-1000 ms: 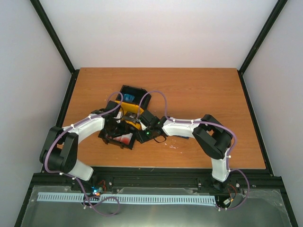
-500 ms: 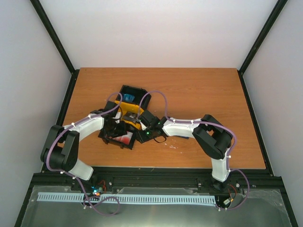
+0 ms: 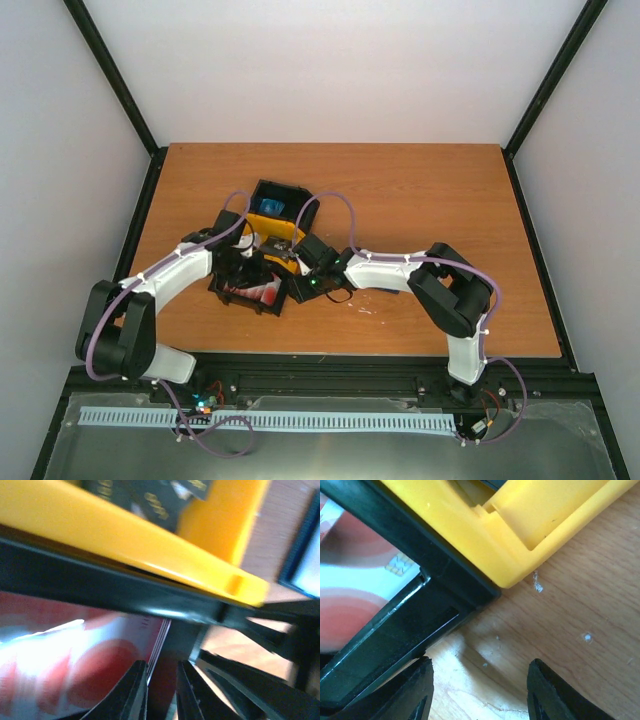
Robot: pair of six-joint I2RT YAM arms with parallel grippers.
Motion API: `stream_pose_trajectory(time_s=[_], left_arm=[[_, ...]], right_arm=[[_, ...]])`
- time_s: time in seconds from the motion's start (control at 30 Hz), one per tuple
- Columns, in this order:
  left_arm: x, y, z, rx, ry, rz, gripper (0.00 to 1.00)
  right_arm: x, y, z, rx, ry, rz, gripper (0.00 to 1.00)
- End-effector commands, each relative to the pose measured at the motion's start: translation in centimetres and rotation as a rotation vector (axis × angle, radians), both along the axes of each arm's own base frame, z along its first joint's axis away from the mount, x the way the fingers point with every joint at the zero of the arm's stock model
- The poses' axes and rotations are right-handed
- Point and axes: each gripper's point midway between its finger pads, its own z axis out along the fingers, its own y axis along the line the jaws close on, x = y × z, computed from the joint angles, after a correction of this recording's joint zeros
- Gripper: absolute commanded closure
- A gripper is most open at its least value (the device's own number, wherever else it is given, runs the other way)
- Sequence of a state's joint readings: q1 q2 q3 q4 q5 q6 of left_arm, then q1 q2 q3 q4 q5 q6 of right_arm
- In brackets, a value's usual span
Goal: Put the credit cards into the card holder
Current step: Pick up the credit card from the storage box.
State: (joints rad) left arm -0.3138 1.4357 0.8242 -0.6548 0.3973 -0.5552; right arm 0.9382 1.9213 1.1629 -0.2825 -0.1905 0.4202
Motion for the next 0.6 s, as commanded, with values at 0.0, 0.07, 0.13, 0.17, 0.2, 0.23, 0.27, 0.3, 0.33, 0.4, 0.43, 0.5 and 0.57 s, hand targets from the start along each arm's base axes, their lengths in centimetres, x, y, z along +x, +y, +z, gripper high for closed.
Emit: stream_pose_trajectory(time_s=[0.0, 0.07, 0.13, 0.17, 0.2, 0.23, 0.27, 0.3, 0.33, 0.4, 0.43, 0.5, 0.57], left_arm=[[-2.6, -2.9, 1.7, -0.168, 0.072, -0.081, 0.81], [-2.7, -3.0, 1.8, -0.177, 0.07, -0.085, 0.81], [-2.9, -3.1, 1.8, -0.185, 0.074, -0.089, 0.81], [-2.9, -3.0, 1.7, -0.183, 0.077, -0.089, 0.81], [-3.0, -3.0, 1.6, -0.176, 0.078, -0.09, 0.81], [-3.0, -2.8, 1.3, -0.165, 0.081, -0.088, 0.81], [-3.0, -2.7, 1.1, -0.155, 0.083, -0.087, 0.81], [-3.0, -2.5, 0.9, -0.145, 0.085, -0.086, 0.81], [-3.0, -2.4, 0.7, -0.137, 0.086, -0.083, 0.8], [-2.9, -2.2, 0.6, -0.123, 0.082, -0.078, 0.8], [-2.8, -2.2, 0.6, -0.119, 0.078, -0.077, 0.8], [-2.5, -2.0, 0.7, -0.103, 0.064, -0.07, 0.8], [-2.0, -1.6, 0.8, -0.074, 0.048, -0.06, 0.81]], right_arm=[[-1.0, 0.2, -1.7, -0.002, 0.037, -0.012, 0.48], [-1.0, 0.2, -1.9, -0.004, 0.039, -0.011, 0.48], [-1.0, 0.3, -1.8, -0.002, 0.036, -0.012, 0.48], [-1.0, 0.2, -1.9, -0.004, 0.038, -0.014, 0.48], [-1.0, 0.2, -1.9, -0.005, 0.038, -0.013, 0.48], [-1.0, 0.3, -1.9, -0.006, 0.039, -0.011, 0.48], [-1.1, 0.3, -1.9, -0.005, 0.039, -0.01, 0.48], [-1.0, 0.3, -1.9, -0.006, 0.037, -0.012, 0.48], [-1.0, 0.3, -1.9, -0.006, 0.037, -0.012, 0.48], [-0.9, 0.3, -2.0, -0.008, 0.036, -0.013, 0.48], [-1.0, 0.3, -2.0, -0.011, 0.036, -0.013, 0.48], [-0.9, 0.3, -2.0, -0.011, 0.035, -0.014, 0.48], [-0.9, 0.3, -1.9, -0.01, 0.033, -0.015, 0.48]])
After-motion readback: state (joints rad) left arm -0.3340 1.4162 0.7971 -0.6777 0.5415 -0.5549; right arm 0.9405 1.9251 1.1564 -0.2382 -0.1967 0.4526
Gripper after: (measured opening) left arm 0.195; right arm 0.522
